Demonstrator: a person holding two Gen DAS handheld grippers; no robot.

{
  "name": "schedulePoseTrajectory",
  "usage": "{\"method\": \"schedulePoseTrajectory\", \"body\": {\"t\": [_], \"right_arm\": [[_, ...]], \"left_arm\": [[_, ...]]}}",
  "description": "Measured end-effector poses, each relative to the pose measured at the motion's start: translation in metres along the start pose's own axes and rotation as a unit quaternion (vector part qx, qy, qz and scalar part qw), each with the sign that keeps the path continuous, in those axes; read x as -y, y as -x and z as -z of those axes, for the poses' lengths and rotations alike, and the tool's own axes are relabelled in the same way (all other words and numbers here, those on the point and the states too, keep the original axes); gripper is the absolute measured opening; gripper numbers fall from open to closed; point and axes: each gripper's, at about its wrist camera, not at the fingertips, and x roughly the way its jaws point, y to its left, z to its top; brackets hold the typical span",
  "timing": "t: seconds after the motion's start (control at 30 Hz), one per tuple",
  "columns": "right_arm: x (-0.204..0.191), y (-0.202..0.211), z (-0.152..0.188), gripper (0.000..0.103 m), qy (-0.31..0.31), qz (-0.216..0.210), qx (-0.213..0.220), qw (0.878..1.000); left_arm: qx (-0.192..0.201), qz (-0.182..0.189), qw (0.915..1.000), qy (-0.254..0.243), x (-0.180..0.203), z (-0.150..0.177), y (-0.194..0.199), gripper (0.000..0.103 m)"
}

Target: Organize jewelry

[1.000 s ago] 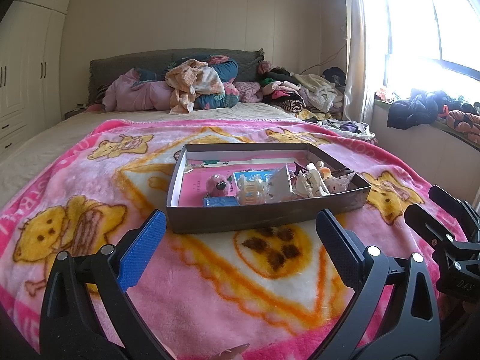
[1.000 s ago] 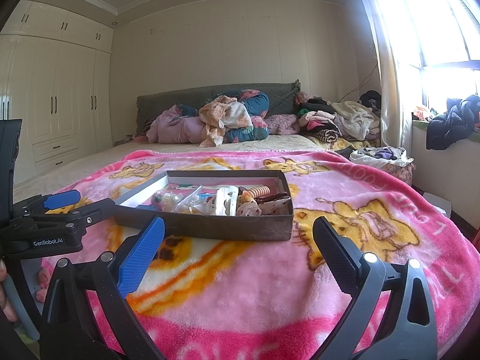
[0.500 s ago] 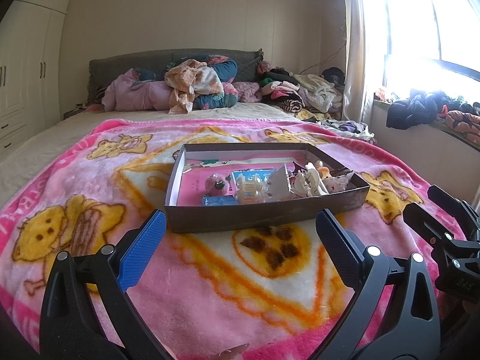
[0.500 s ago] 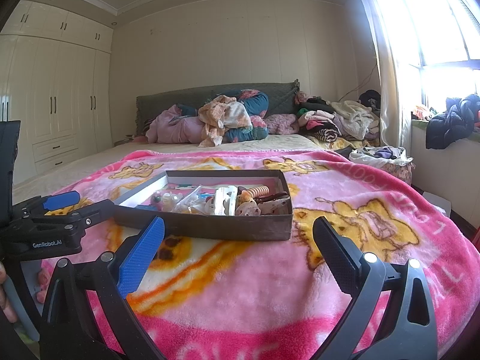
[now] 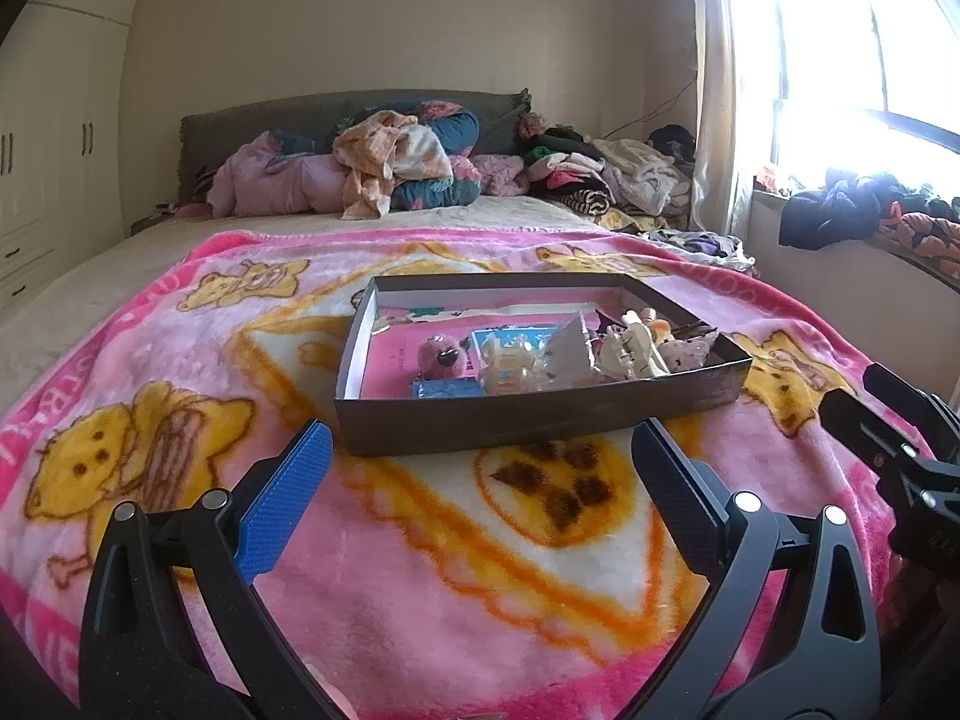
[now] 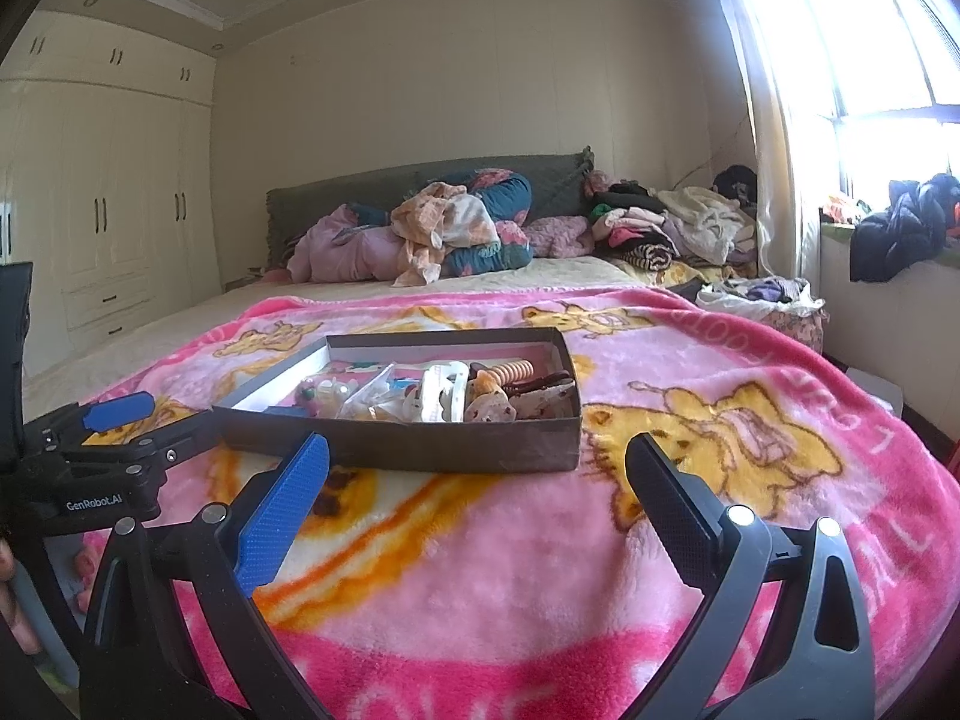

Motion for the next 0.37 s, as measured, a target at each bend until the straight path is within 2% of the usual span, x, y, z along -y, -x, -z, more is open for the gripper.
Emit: {"method": "schedulePoseTrajectory", "body": {"t": [0.17,0.37], "right_arm": [[0.018,-0.010,-0.002,0.097,-0.034,0.007,-0.011,0.999],[0.077,-0.044,-0.018,0.097,-0.084,0.069,-0.059,0.992]], "left_arm": [[-0.017,-0.022,0.9993,0.026,-0.018,-0.003,-0.014,0.092],[-0.044,-0.102,0.9910,0.075,-0.077,-0.018,-0.047,0.092]]}}
